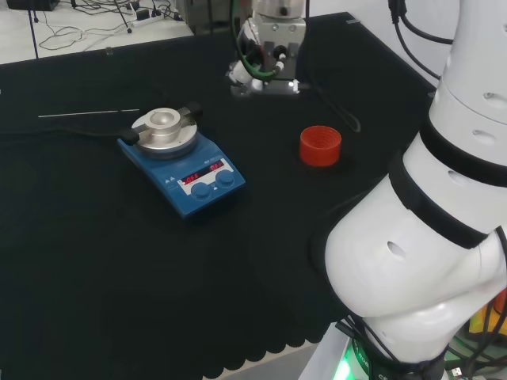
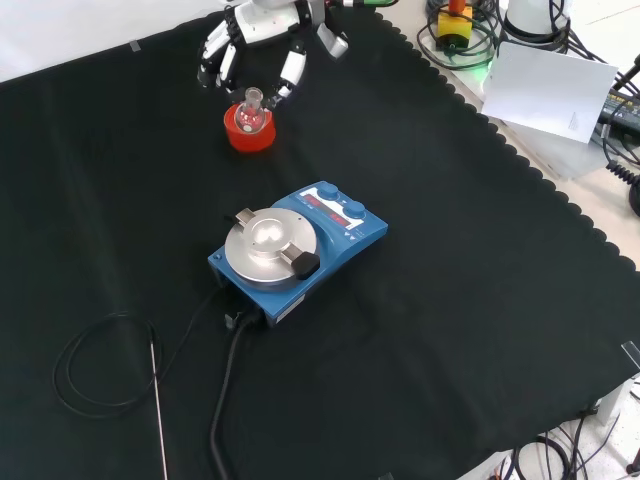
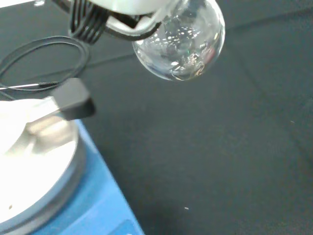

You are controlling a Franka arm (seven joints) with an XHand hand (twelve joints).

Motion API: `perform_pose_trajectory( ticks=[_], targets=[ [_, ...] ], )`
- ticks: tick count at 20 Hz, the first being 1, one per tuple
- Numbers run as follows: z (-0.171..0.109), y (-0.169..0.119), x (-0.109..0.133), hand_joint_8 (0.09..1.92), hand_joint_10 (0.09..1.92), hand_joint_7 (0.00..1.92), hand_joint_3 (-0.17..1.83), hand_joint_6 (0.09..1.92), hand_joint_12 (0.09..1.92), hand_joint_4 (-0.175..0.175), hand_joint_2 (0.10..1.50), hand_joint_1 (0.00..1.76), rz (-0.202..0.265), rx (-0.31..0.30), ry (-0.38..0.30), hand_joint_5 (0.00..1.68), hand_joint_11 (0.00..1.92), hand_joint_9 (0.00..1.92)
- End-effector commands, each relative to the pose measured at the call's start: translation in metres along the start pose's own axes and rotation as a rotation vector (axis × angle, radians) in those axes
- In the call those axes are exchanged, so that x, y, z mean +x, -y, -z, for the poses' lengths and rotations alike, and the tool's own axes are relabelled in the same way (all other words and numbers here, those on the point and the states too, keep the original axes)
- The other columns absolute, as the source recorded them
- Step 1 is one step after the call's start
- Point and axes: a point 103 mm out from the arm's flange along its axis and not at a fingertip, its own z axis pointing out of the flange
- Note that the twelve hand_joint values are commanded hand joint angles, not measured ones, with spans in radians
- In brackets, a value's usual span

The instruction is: Place the round-bottom flask on the heater.

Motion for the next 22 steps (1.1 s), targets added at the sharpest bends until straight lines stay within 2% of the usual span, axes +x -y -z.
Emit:
perform_pose_trajectory(
  ticks=[1,12,22],
  targets=[
    [-0.002,-0.009,0.05,0.7,0.59,0.41,0.7,1.05,1.3,0.155,0.73,1.07,0.069,0.035,0.021,1.07,0.49,0.69],
    [-0.017,-0.026,0.104,0.7,0.59,0.41,0.71,1.05,1.3,0.156,0.73,1.07,0.165,0.064,0.024,1.07,0.5,0.68],
    [-0.032,-0.027,0.129,0.7,0.6,0.41,0.71,1.04,1.3,0.156,0.73,1.07,0.199,0.104,0.025,1.07,0.5,0.69]
  ],
)
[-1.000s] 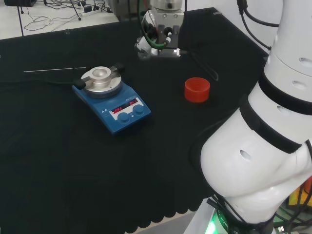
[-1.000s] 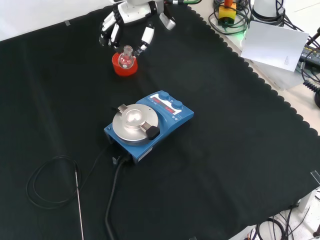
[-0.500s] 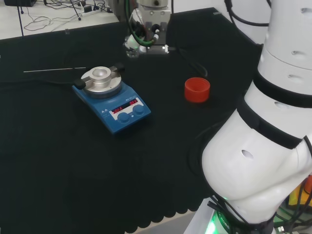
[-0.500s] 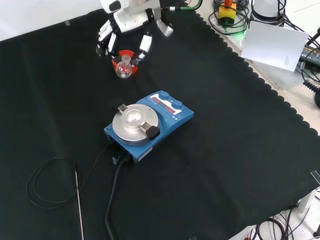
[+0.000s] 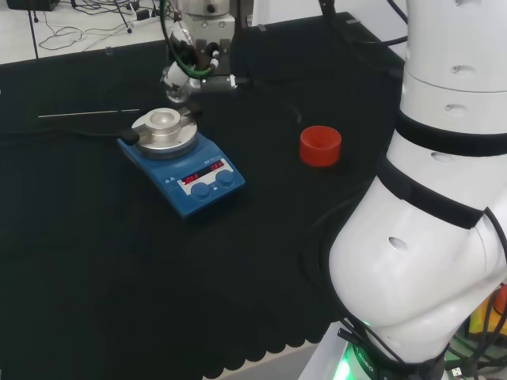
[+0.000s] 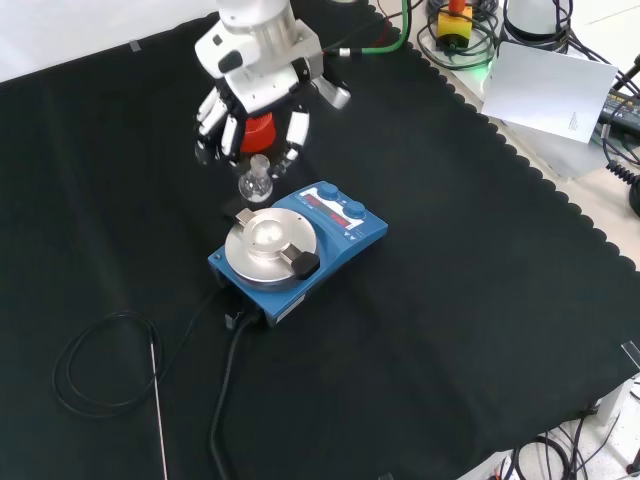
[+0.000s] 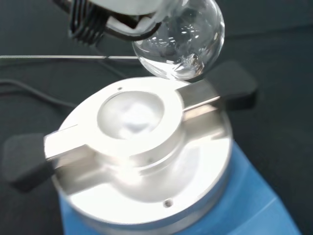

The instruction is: Place the round-bottom flask on the heater.

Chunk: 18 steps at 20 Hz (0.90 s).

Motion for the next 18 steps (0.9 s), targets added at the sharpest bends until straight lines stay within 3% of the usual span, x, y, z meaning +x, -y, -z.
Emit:
perform_pose_trajectory(
  ticks=[1,18],
  targets=[
    [-0.011,0.001,0.015,0.7,0.6,0.41,0.71,1.04,1.3,0.156,0.72,1.07,0.022,0.03,-0.004,1.08,0.5,0.68],
    [-0.037,-0.014,0.03,0.7,0.6,0.4,0.72,1.04,1.29,0.153,0.72,1.07,0.052,0.079,-0.001,1.08,0.5,0.68]
  ],
)
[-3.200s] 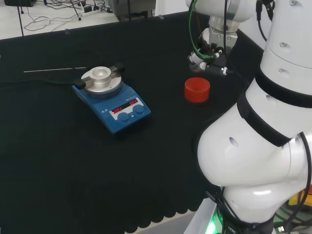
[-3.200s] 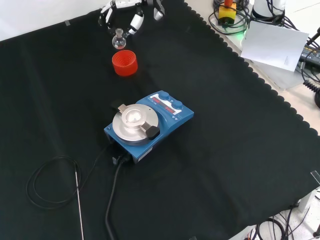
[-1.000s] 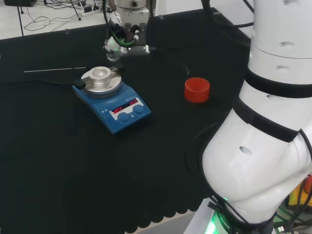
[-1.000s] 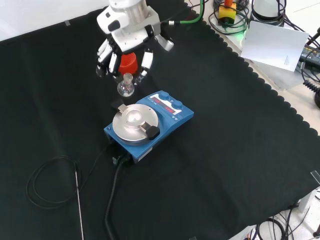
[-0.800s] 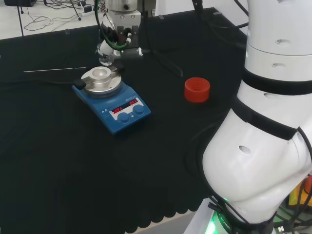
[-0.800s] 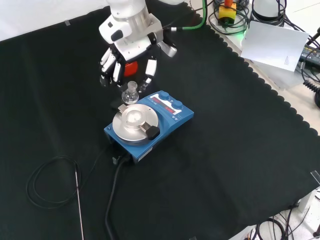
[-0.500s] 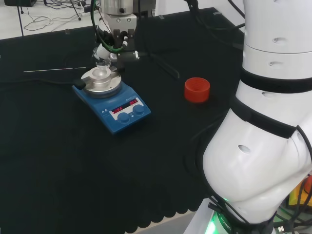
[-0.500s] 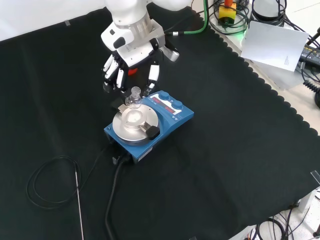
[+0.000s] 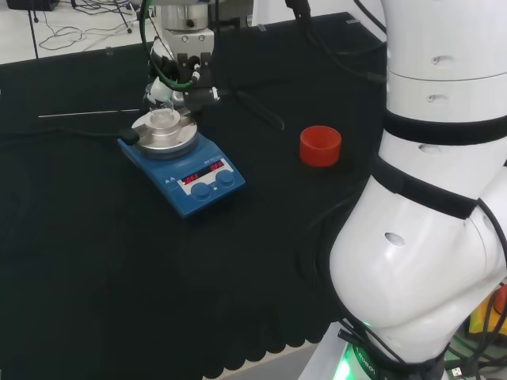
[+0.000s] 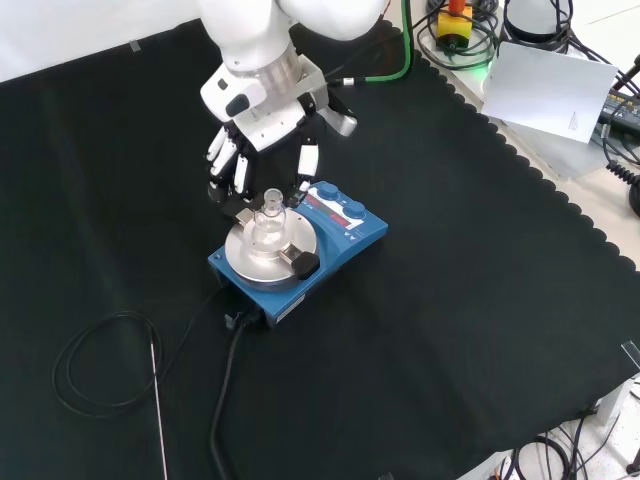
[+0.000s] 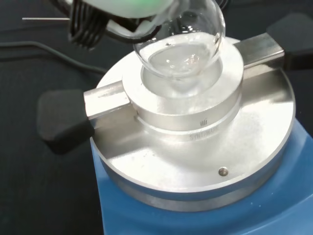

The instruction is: Place the round-bottom flask on the heater.

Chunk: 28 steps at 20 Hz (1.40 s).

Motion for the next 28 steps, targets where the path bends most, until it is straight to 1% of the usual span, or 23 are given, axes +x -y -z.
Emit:
perform_pose_trajectory(
  ticks=[1,8,10,11,12,13,14,15,16,17,19,20,22,25,28],
  targets=[
    [-0.008,-0.005,0.002,0.7,0.6,0.4,0.72,1.04,1.29,0.153,0.72,1.07,0.006,0.017,-0.003,1.08,0.5,0.68],
    [-0.014,-0.008,-0.002,0.7,0.6,0.4,0.72,1.04,1.29,0.152,0.72,1.07,0.001,0.028,-0.004,1.08,0.5,0.68],
    [-0.016,-0.009,-0.005,0.7,0.6,0.4,0.72,1.03,1.29,0.152,0.72,1.07,-0.002,0.031,-0.019,1.08,0.5,0.68],
    [-0.017,-0.01,-0.007,0.7,0.6,0.4,0.7,1.04,1.29,0.149,0.73,1.07,-0.002,0.034,-0.033,1.07,0.5,0.68],
    [-0.018,-0.01,-0.008,0.71,0.61,0.39,0.64,1.03,1.3,0.158,0.77,1.06,-0.002,0.041,-0.045,1.06,0.5,0.67],
    [-0.018,-0.011,-0.01,0.72,0.62,0.37,0.52,1.03,1.3,0.166,0.83,1.04,-0.001,0.049,-0.053,1.03,0.49,0.66],
    [-0.019,-0.011,-0.011,0.72,0.63,0.35,0.46,0.97,1.31,0.085,0.84,0.99,0.0,0.054,-0.056,0.97,0.48,0.64],
    [-0.019,-0.011,-0.012,0.72,0.64,0.33,0.46,0.92,1.31,0.015,0.82,0.95,0.001,0.058,-0.058,0.9,0.46,0.62],
    [-0.02,-0.011,-0.012,0.73,0.65,0.32,0.49,0.9,1.31,-0.028,0.78,0.92,0.003,0.061,-0.058,0.84,0.45,0.6],
    [-0.02,-0.011,-0.013,0.73,0.66,0.3,0.52,0.88,1.32,-0.049,0.74,0.89,0.004,0.064,-0.058,0.75,0.44,0.58],
    [-0.019,-0.011,-0.014,0.73,0.67,0.27,0.54,0.82,1.33,-0.06,0.69,0.86,0.007,0.07,-0.057,0.58,0.42,0.55],
    [-0.019,-0.01,-0.014,0.73,0.67,0.26,0.54,0.81,1.33,-0.06,0.68,0.85,0.007,0.071,-0.058,0.54,0.41,0.55],
    [-0.018,-0.009,-0.015,0.73,0.68,0.24,0.54,0.72,1.34,-0.055,0.65,0.83,0.008,0.07,-0.058,0.43,0.39,0.53],
    [-0.014,-0.004,-0.017,0.74,0.7,0.23,0.53,0.65,1.35,-0.053,0.64,0.82,0.008,0.059,-0.061,0.39,0.38,0.51],
    [-0.006,0.005,-0.021,0.74,0.71,0.21,0.51,0.53,1.35,-0.044,0.63,0.78,0.001,0.042,-0.065,0.36,0.36,0.49]
  ],
)
